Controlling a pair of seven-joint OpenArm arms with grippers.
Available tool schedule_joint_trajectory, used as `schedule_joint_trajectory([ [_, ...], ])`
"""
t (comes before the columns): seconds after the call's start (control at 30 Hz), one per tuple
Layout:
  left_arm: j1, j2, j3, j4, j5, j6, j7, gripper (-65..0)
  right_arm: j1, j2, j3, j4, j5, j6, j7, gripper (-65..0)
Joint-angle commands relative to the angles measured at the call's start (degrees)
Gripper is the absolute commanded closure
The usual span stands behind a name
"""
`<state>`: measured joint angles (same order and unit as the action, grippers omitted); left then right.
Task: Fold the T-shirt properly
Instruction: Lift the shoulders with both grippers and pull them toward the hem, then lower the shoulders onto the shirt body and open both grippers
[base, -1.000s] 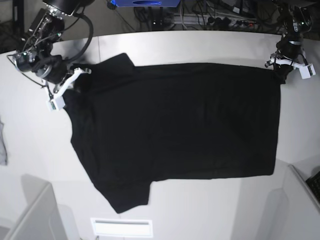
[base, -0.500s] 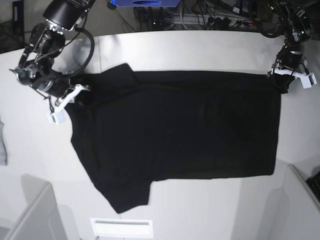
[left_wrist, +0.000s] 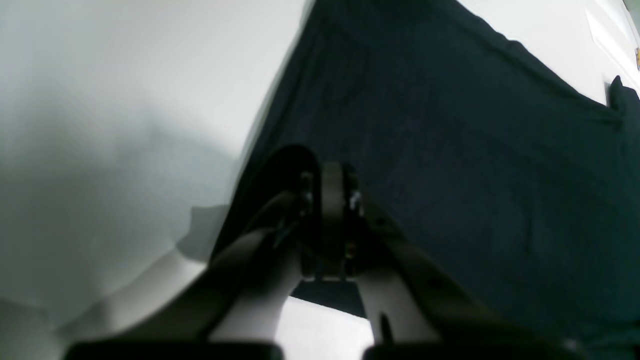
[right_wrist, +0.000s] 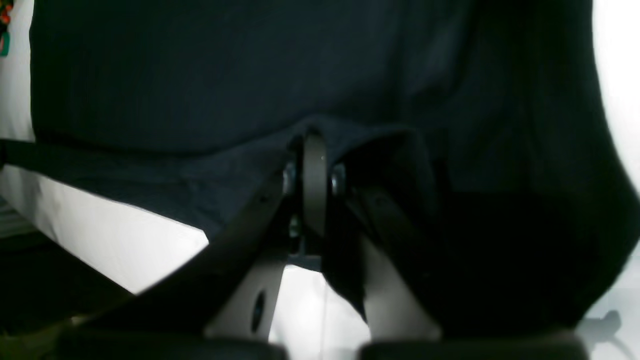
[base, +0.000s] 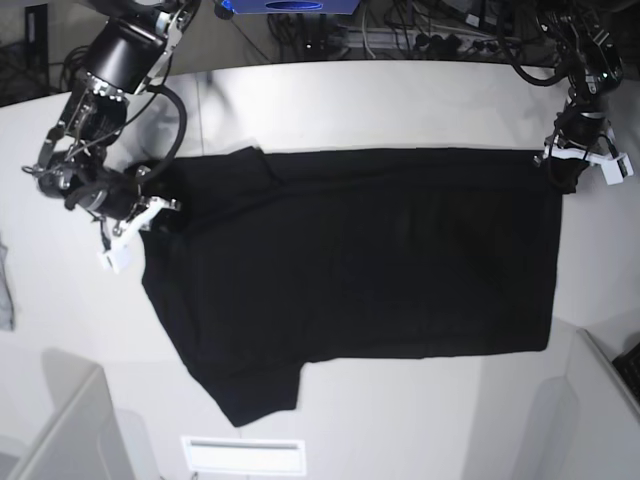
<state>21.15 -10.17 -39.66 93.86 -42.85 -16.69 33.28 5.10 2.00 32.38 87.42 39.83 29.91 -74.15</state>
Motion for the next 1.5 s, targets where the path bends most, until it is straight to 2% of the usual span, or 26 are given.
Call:
schedule_joint_trajectory([
  [0.0, -0.44, -0.86, -0.21, 0.95, -0.62, -0.50, -1.32, 0.0, 1.27, 0.77, 0.01, 0.72, 1.18, -0.07, 0.96, 0.0],
  [0.07, -1.50, -0.86, -0.38, 0.68, -0.53, -0.24, -1.15, 0.0, 2.24, 0.95, 0.01, -0.08, 1.18, -0.07, 0.96, 0.0],
  [0.2, -4.66, -1.21, -0.65, -0.37, -0.36, 2.93, 4.04, 0.0, 4.00, 1.12, 0.01, -2.89, 1.18, -0.07, 0.96, 0.0],
  [0.27, -5.54, -1.39, -0.47, -0.28, 1.22, 3.11, 5.01, 0.0, 4.70, 1.12, 0.01, -4.47, 1.18, -0.07, 1.05, 0.0],
  [0.4, -8.27, -1.47, -0.21, -0.37, 4.92, 3.11, 5.27, 0.0, 6.11, 1.12, -0.16, -7.02, 1.18, -0.07, 2.37, 0.0],
  [0.5, -8.97, -1.47, -0.21, -0.81, 7.20, 3.11, 5.27, 0.0, 6.54, 2.70, -4.21, -8.34, 1.18, -0.07, 4.22, 0.0],
  [0.6, -10.11, -1.47, -0.21, -2.04, 7.64, 3.11, 5.27, 0.0, 6.54, 2.97, -7.81, -10.01, 1.18, -0.24, 7.82, 0.0],
  [0.7, -11.08, -1.65, -0.21, -3.71, 7.91, 3.11, 5.27, 0.0, 6.90, 3.14, -8.25, -12.38, 1.35, -2.70, 9.93, 0.0],
  [1.1, -15.21, -2.62, -0.12, -8.19, 7.99, 3.11, 5.27, 0.0, 8.13, 3.14, -8.34, -14.05, 1.26, -3.23, 10.37, 0.0],
  [1.27, -16.62, -4.29, 2.87, -10.30, 7.99, 3.11, 5.36, 0.0, 8.13, 3.23, -8.34, -14.05, 1.26, -3.32, 10.37, 0.0],
  [1.47, -17.67, -4.29, 3.13, -11.36, 7.99, 3.11, 5.36, 0.0, 8.13, 3.14, -8.07, -14.05, 1.26, -3.32, 10.37, -1.5],
])
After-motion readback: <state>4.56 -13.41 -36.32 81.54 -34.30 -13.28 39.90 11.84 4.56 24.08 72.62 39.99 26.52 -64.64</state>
